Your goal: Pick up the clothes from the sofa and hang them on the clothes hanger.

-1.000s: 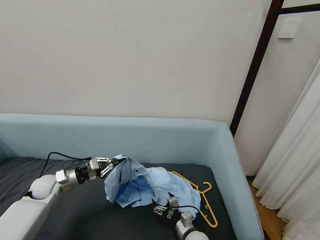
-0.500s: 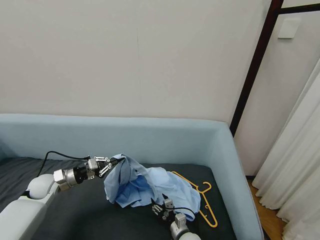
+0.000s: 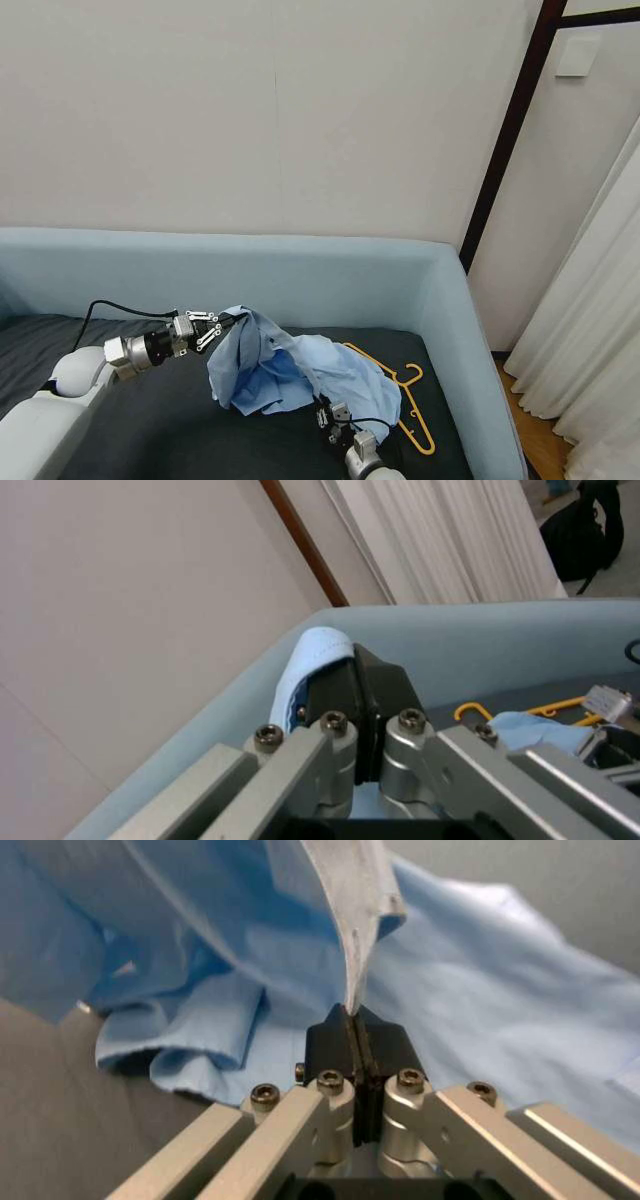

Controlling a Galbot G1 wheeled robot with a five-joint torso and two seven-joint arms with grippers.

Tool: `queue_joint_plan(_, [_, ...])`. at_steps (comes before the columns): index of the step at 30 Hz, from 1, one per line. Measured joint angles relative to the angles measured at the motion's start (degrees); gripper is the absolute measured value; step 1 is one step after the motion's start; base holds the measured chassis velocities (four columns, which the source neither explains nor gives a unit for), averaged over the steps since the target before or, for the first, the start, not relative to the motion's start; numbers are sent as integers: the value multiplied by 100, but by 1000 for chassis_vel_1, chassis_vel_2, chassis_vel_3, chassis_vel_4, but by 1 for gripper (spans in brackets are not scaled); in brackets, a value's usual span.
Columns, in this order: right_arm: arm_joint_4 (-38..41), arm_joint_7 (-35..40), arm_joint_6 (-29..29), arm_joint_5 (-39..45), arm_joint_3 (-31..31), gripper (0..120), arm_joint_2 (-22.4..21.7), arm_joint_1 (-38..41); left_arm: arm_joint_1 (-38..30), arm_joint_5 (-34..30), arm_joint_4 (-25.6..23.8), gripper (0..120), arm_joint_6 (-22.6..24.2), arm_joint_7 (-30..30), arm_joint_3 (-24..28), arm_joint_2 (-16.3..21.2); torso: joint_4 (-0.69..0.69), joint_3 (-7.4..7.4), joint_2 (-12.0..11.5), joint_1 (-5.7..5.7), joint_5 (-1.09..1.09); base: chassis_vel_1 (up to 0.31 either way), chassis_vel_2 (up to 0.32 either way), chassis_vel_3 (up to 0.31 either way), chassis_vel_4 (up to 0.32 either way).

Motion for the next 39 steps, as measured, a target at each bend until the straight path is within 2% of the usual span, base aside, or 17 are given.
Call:
queue_joint_plan(4, [357, -204, 89, 165, 187, 0, -235, -67, -9, 10, 60, 0, -18, 7, 7, -49, 0, 0, 0, 0, 0, 0, 0, 0, 0])
queue_joint_plan(7, [898, -797, 417, 338, 512, 0, -646, -162, -61, -46, 124, 0, -62, 7, -3, -107, 0, 0, 0, 0, 0, 0, 0, 0, 0])
queue_joint_plan(8, [898, -797, 417, 338, 512, 0, -646, -162, -61, -46, 124, 0, -62, 7, -3, -107, 0, 0, 0, 0, 0, 0, 0, 0, 0])
queue_joint_plan(10, [1202, -1285, 650, 363, 761, 0, -881, -174, -95, -173, 129, 0, -92, -58, -32, -160, 0, 0, 0, 0, 1, 0, 0, 0, 0])
queue_joint_plan(12, [1660, -1757, 805, 484, 1110, 0, -1254, -125, -140, -363, 105, 0, -182, -454, -94, -275, 0, 0, 0, 0, 2, 0, 0, 0, 0])
queue_joint_plan(13, [1660, -1757, 805, 484, 1110, 0, -1254, -125, -140, -363, 105, 0, -182, -454, -94, -275, 0, 0, 0, 0, 2, 0, 0, 0, 0])
queue_joint_plan(17, [2475, -2011, 763, 1007, 1576, 0, -2039, 306, -303, -769, -71, 0, -277, -1318, -137, -430, 0, 0, -1, 0, 0, 0, 0, 0, 0])
queue_joint_plan(18, [2475, -2011, 763, 1007, 1576, 0, -2039, 306, -303, -769, -71, 0, -277, -1318, -137, -430, 0, 0, -1, 0, 0, 0, 0, 0, 0])
queue_joint_plan(19, [2664, -2010, 684, 1199, 1661, 0, -2233, 435, -385, -833, -106, 0, -277, -1415, -124, -420, 0, 0, 0, 0, 0, 0, 0, 0, 0])
queue_joint_plan(23, [3423, -1830, 319, 2081, 1924, 0, -2924, 936, -887, -1167, -235, 0, -119, -1617, 17, -233, -2, 0, 0, 0, 1, 0, 0, 0, 0])
queue_joint_plan(30, [4302, -1486, -11, 2745, 2218, 0, -3498, 1422, -1583, -1727, -485, 0, 324, -1643, 116, 164, 1, 0, 0, 0, -2, 0, 0, 0, 0])
queue_joint_plan(34, [4787, -1252, -135, 3133, 2399, 0, -3913, 1684, -2078, -2278, -701, 0, 604, -1143, 128, 659, 1, -1, 0, 0, 1, 0, 0, 0, 0])
queue_joint_plan(35, [4787, -1252, -135, 3133, 2399, 0, -3913, 1684, -2078, -2278, -701, 0, 604, -1143, 128, 659, 1, -1, 0, 0, 1, 0, 0, 0, 0])
queue_joint_plan(38, [4977, -1107, -186, 3280, 2506, 0, -4112, 1770, -2315, -2416, -687, 0, 684, -499, 136, 1039, -1, -2, 0, 0, 1, 0, 0, 0, 0])
queue_joint_plan(39, [4977, -1107, -186, 3280, 2506, 0, -4112, 1770, -2315, -2416, -687, 0, 684, -499, 136, 1039, -1, -2, 0, 0, 1, 0, 0, 0, 0])
